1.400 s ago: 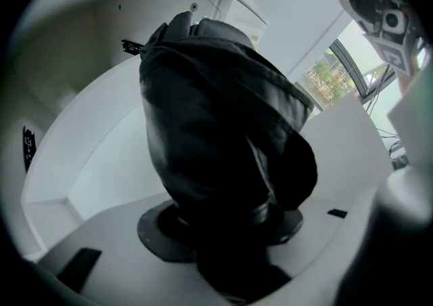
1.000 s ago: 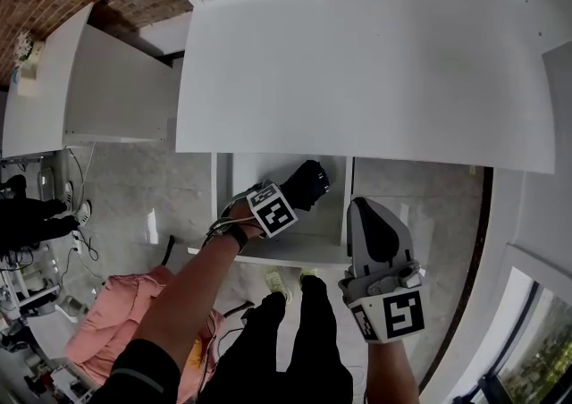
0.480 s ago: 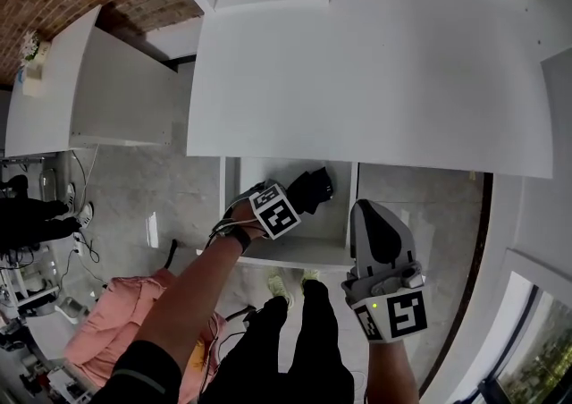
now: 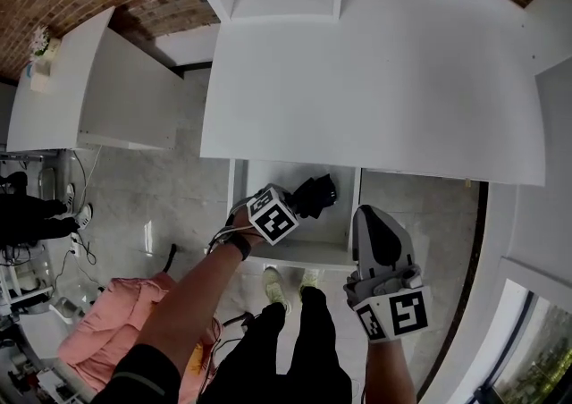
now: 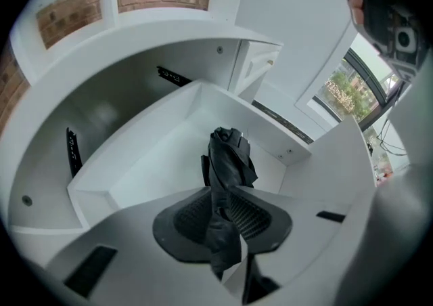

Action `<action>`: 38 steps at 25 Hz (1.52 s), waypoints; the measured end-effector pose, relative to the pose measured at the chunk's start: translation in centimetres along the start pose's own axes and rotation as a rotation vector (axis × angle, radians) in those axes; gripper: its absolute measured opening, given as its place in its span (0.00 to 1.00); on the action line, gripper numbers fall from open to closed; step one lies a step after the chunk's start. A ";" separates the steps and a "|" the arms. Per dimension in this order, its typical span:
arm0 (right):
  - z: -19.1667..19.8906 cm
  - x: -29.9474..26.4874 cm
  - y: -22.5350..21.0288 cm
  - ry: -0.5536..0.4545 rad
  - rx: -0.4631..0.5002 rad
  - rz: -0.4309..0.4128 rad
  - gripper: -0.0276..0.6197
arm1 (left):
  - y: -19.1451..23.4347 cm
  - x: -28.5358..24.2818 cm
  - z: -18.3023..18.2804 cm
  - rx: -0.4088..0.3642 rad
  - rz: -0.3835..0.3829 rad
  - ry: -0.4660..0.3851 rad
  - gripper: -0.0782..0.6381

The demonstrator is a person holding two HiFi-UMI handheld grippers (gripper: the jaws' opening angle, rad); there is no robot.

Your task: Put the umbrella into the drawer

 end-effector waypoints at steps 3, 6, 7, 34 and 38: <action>-0.4 0.5 0.4 0.001 -0.008 0.001 0.05 | -0.4 1.8 -0.5 0.042 0.001 -0.049 0.16; -0.9 1.0 0.7 0.002 -0.025 0.004 0.05 | -1.3 3.7 -1.2 0.071 0.022 -0.104 0.14; -1.2 1.1 1.0 0.003 -0.032 0.002 0.05 | -1.7 4.3 -1.4 0.079 0.032 -0.121 0.13; -11.2 5.5 9.6 -0.004 0.044 -0.018 0.05 | -6.0 32.2 -6.1 0.320 -0.073 -0.829 0.12; -12.5 6.0 10.7 -0.017 0.074 -0.017 0.05 | -6.4 35.9 -5.9 0.329 -0.111 -0.900 0.12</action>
Point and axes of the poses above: the fingertips, and each gripper's own axes: x backward along the fingers, y to its left, z out of its underside, the point moved 1 cm from there along x, backward along the fingers, and after that the axes turned 1 degree about y, right-handed, at the moved point
